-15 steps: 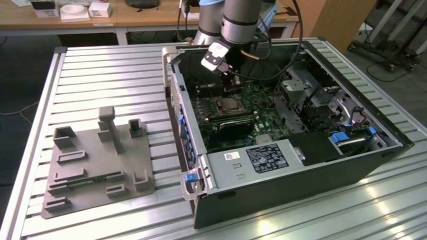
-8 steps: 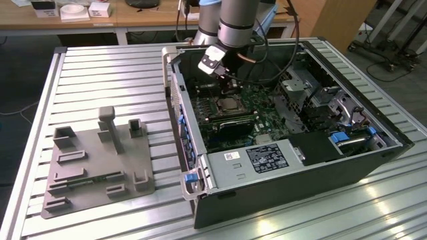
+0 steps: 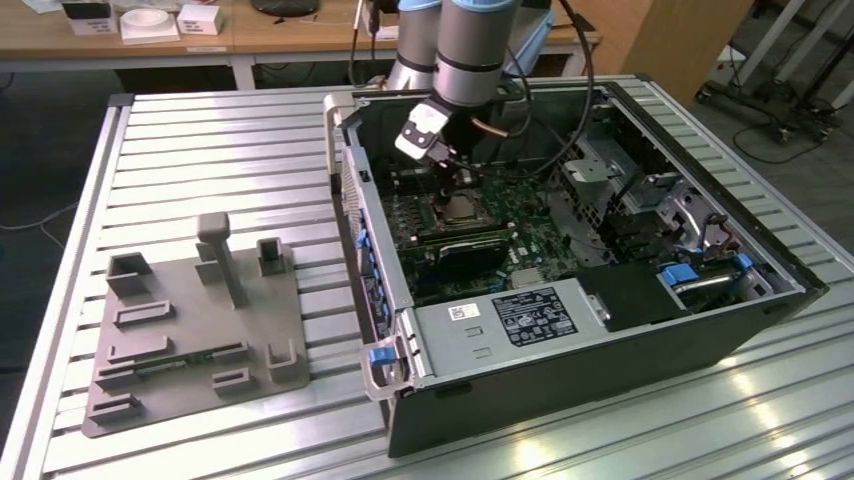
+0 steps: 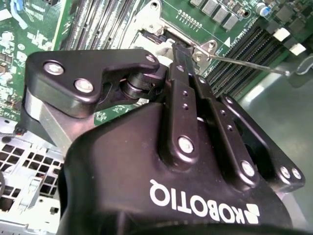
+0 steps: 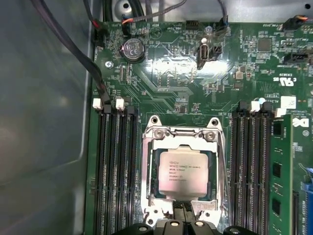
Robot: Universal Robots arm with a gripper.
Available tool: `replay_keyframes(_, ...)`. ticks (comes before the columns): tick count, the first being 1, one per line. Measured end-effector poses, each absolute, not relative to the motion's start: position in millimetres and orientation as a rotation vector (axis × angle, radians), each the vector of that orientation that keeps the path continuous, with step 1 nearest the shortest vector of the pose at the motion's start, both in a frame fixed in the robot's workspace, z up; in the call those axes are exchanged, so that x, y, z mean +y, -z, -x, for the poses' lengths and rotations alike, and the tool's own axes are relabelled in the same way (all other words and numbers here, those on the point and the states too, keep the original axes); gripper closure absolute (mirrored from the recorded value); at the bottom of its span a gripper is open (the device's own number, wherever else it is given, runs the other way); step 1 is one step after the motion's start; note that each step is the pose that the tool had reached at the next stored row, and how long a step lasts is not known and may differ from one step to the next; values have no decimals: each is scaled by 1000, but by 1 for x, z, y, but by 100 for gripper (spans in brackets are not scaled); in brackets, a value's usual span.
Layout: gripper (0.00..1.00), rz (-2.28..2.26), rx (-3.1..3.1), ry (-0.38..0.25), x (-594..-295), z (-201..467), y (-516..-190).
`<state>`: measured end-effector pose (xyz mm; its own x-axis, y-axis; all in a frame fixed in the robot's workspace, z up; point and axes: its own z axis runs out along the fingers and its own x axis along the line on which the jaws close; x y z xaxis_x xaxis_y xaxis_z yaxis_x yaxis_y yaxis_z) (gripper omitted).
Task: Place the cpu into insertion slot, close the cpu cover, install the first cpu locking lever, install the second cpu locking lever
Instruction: 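Close the cpu cover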
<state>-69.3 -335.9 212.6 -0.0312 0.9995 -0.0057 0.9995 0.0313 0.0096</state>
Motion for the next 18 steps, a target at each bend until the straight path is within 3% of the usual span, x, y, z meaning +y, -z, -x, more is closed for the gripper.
replay_keyframes(8, 90, -2164, 2263, -3, -336, 70, -199)
replay_keyframes(18, 90, -2157, 2269, -5, -336, 70, -205)
